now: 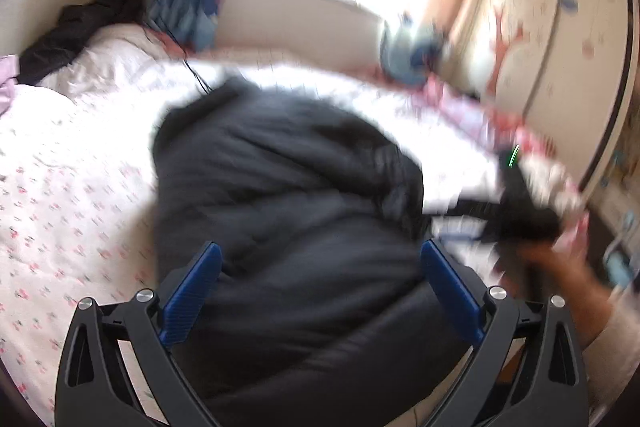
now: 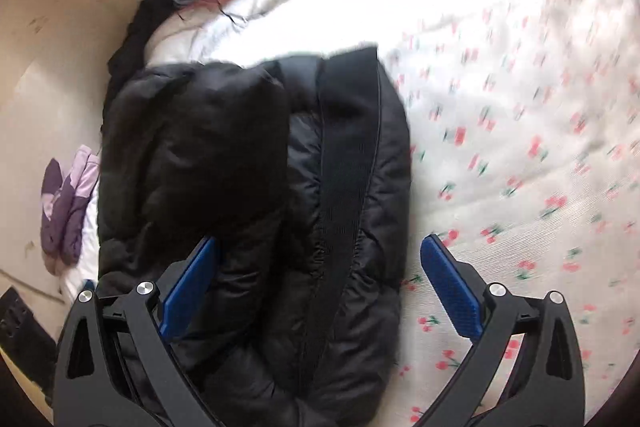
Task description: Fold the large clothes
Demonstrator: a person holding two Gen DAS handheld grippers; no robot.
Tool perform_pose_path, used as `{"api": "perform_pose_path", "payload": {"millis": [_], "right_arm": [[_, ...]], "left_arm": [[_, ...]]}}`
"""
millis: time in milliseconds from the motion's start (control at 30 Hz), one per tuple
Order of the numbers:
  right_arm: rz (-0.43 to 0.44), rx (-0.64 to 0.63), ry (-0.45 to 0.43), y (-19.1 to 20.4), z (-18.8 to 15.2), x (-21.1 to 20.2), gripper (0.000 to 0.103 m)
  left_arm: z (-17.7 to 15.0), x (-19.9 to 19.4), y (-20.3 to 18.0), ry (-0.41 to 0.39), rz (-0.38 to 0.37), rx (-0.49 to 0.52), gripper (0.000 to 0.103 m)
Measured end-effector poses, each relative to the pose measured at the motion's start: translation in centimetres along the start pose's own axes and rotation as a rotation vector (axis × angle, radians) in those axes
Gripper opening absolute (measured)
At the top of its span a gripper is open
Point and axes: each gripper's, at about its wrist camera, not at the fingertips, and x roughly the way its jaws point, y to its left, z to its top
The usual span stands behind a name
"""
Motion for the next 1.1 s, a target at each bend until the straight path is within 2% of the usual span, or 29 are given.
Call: {"api": "perform_pose_path", "payload": {"millis": [33,100,133,200,233,267,300,333,400,500,600,667,700,733,833,900,933,1000,1100], "right_arm": [[0.011,0.018,0.017,0.0,0.0,0.7,0.097],[0.038,0.053,0.047,-0.7,0.1,1.7,0.097],[0.049,0.067,0.055,-0.9,0.1,2.0,0.097],[0.087,0.098,0.072,-1.4,-0.1,2.9,0.097],[0.102,0.111,0.079,-1.5,-0.3,3.4,0.097],[0.115,0.118,0.078,-1.6,-0.5,3.7,0.097],[0.132,0.117,0.074,-1.4,-0.6,4.0,0.097],[0.146,0.108,0.076,-1.0,-0.8,4.4,0.097],[0.171,0.089,0.078,0.2,-1.1,5.3,0.097],[0.206,0.07,0.088,2.5,-1.3,6.7,0.097],[0.299,0.053,0.102,6.0,-1.6,8.4,0.097],[0.345,-0.01,0.117,10.3,-2.0,10.0,0.097],[0.351,-0.04,0.126,11.9,-2.2,10.7,0.097],[0.344,-0.079,0.142,13.9,-2.5,11.7,0.097],[0.263,-0.222,0.199,18.9,-3.9,15.4,0.097],[0.204,-0.281,0.198,20.3,-4.4,16.8,0.097],[0.19,-0.284,0.204,20.5,-4.3,16.8,0.097],[0.142,-0.325,0.195,20.7,-4.4,15.5,0.097],[0.067,-0.389,0.117,20.5,-4.8,11.6,0.097]], "left_arm": [[0.9,-1.2,1.9,-0.039,-0.007,-0.059,0.096],[2.2,-1.8,5.8,-0.041,-0.001,-0.189,0.096],[2.7,-1.0,8.5,0.003,0.006,-0.278,0.096],[2.8,1.3,10.9,0.099,0.021,-0.329,0.096],[2.5,3.6,11.9,0.174,0.005,-0.34,0.096],[2.0,5.3,12.5,0.226,-0.03,-0.36,0.096],[1.4,7.1,12.8,0.272,-0.117,-0.403,0.096],[0.4,9.1,12.7,0.333,-0.236,-0.455,0.096],[-0.1,10.1,11.8,0.339,-0.227,-0.437,0.096],[1.4,7.6,11.0,0.27,-0.26,-0.396,0.095],[4.1,2.5,11.5,0.176,-0.15,-0.307,0.095],[5.4,-0.9,13.1,0.131,-0.074,-0.274,0.095],[5.6,-2.2,13.7,0.12,-0.036,-0.261,0.095],[5.7,-4.0,15.0,0.118,0.032,-0.247,0.095],[3.8,-4.9,19.2,0.195,0.174,-0.286,0.096],[1.1,-3.8,22.5,0.276,0.215,-0.382,0.097],[-0.3,-3.9,23.8,0.294,0.206,-0.44,0.097],[-0.6,-5.2,23.8,0.269,0.192,-0.451,0.096],[1.4,-8.9,21.2,0.123,0.292,-0.345,0.096]]}}
